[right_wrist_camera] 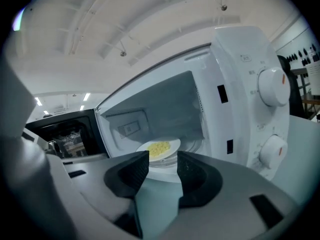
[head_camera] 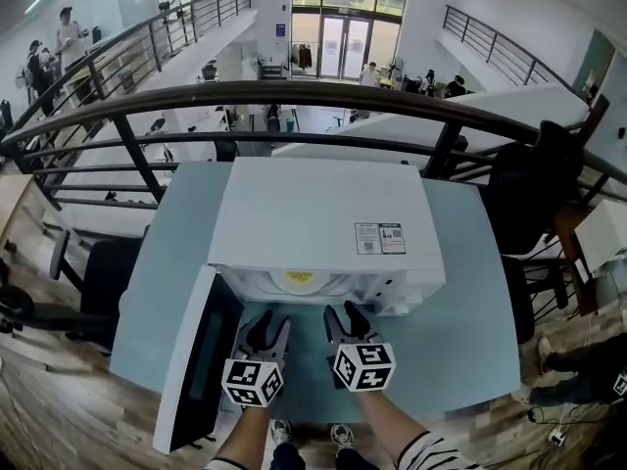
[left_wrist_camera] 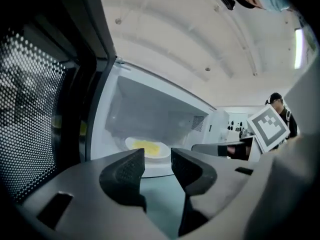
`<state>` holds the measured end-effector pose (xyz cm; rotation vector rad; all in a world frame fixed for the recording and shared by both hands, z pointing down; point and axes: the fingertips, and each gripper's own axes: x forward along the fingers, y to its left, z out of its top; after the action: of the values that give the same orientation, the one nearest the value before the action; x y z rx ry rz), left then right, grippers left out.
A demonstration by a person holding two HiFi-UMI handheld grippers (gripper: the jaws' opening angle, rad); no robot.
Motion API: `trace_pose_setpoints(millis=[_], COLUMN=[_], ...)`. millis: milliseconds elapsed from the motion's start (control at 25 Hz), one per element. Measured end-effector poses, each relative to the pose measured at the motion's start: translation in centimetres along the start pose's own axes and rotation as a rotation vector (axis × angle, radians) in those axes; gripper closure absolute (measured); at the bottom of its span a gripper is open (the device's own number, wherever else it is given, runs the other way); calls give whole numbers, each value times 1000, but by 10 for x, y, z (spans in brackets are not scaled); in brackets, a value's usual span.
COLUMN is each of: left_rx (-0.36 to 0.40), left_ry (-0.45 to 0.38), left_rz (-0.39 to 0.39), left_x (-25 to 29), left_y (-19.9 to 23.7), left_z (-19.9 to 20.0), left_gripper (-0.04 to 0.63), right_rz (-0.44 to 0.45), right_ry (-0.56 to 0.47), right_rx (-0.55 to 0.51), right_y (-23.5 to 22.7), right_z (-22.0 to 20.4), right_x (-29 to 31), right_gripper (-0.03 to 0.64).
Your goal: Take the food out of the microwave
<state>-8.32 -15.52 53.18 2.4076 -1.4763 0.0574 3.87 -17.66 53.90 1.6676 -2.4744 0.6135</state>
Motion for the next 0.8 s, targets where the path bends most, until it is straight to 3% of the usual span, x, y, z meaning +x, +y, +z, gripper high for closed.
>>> trace_pose_setpoints(millis=[360,800], left_rx=[-76,-169], left_ry=[-21,-5], left_rz=[18,100], left_x=[31,48], left_y=[20,45], left_z=[-7,-10], left_gripper=[451,451], right_rz=[-49,-90], right_ry=[1,42], right_rx=[-6,-1], right_y=[-6,-13], right_z=[6,3], right_x=[38,67], right_gripper=[446,446])
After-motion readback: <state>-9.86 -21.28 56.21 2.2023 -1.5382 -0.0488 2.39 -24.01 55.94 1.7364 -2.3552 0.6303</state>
